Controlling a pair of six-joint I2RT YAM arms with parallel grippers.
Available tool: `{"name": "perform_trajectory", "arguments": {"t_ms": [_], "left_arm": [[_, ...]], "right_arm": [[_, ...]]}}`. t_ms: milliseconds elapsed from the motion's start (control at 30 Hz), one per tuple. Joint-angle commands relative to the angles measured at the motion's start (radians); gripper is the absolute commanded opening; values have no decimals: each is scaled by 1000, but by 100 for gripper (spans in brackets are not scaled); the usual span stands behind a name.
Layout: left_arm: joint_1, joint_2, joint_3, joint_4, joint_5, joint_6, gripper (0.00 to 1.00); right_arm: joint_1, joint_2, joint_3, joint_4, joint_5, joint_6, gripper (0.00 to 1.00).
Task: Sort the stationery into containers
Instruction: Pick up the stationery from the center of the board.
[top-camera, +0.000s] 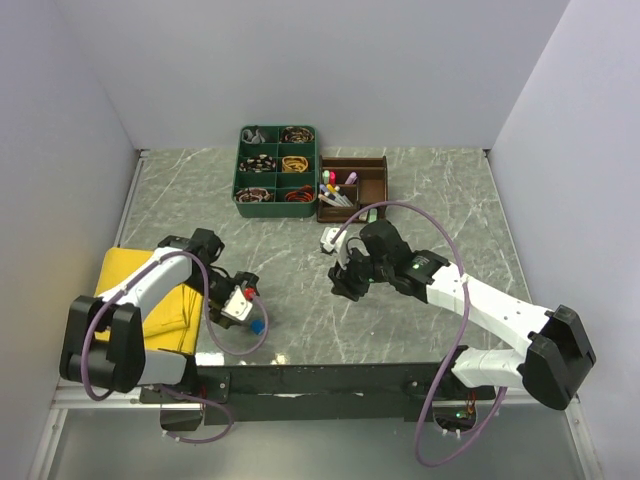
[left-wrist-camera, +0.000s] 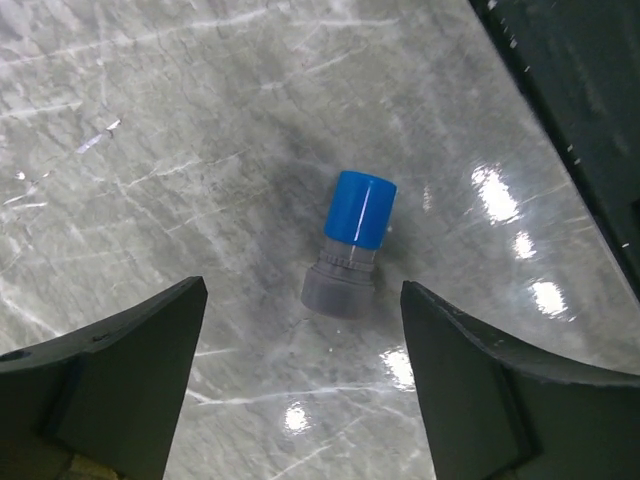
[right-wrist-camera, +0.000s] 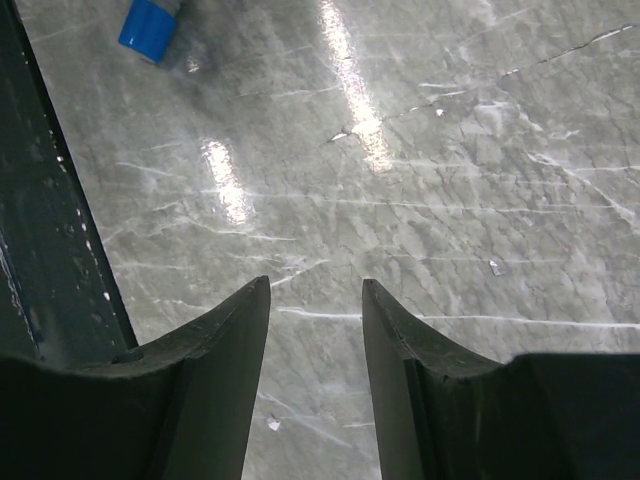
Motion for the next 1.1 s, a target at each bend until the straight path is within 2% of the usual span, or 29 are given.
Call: {"name": "perform_trajectory", "arguments": {"t_ms": [0, 300, 833, 1067], "left_arm": [[-23, 27, -1, 44, -37, 12, 83], [-45, 95, -1, 44, -91, 7, 75], [-77, 128, -50, 109, -96, -55, 66], [-80, 156, -57, 156, -111, -109, 53]], "right_arm": [[-14, -10, 34, 4, 1, -44, 49], [-25, 17, 57, 12, 1, -38, 48], [-29, 58, 77, 23, 13, -33, 46], [-32, 67, 80, 24, 15, -29, 45]]}}
